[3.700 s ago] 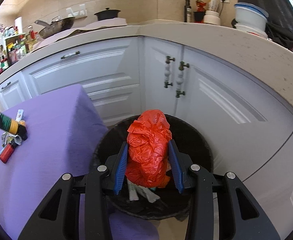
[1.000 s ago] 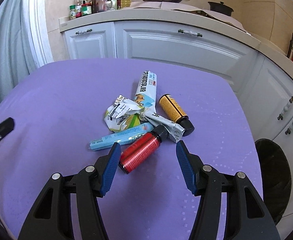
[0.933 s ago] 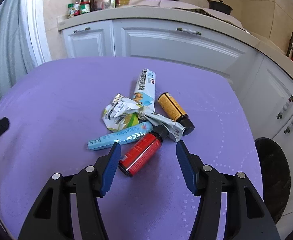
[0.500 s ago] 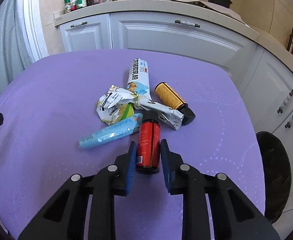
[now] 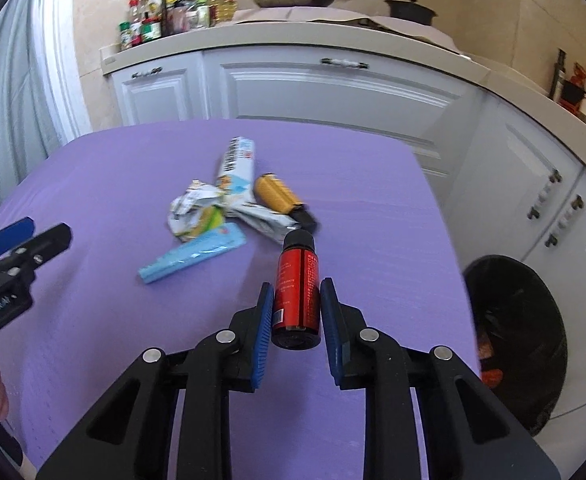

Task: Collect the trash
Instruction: 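Grasp the blue tube with the left tool while the right tool lifts the red bottle, then carry the red bottle and blue tube over the bin and open both tools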

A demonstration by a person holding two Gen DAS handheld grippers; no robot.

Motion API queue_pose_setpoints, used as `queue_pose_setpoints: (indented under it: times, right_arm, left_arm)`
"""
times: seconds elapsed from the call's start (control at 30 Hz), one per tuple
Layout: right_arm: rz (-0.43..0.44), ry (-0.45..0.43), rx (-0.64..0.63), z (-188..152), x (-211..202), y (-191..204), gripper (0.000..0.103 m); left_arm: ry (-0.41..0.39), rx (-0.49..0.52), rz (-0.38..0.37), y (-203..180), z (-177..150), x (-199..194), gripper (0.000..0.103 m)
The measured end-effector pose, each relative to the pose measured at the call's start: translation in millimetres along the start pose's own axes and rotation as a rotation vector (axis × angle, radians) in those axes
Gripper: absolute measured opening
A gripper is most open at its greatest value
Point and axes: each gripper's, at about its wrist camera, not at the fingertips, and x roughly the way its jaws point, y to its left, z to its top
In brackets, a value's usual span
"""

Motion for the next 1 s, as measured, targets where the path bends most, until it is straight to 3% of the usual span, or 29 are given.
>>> queue_pose_setpoints:
  times: [0.23,0.63,0.67,0.8,1.0]
  right_arm:
    - [-0.033,-0.012,0.072,-6,-4,-41,0.025]
    - [-0.023,-0.026,0.150,-11,-2,-78,0.025]
    - [-0.021,-0.026,0.153,-11,-2,-80,0.025]
    - [-0.017,-0.028,0.163,-14,-1,-84,0.025]
    - [-0.016,-0.032,0.170,-16,-3,-87,0.025]
  left_arm:
    - [0.049,0.076,-0.041,-41,3,26,0.067]
    - [0.148,0.166,-0.071,-70,-2,54,0.029]
    - [0.151,0.173,-0.077,-72,-3,55,0.020]
    - [0.143,0.203,-0.090,-77,-4,52,0.012]
    - [0.112,0.246,-0.099,-87,-8,40,0.008]
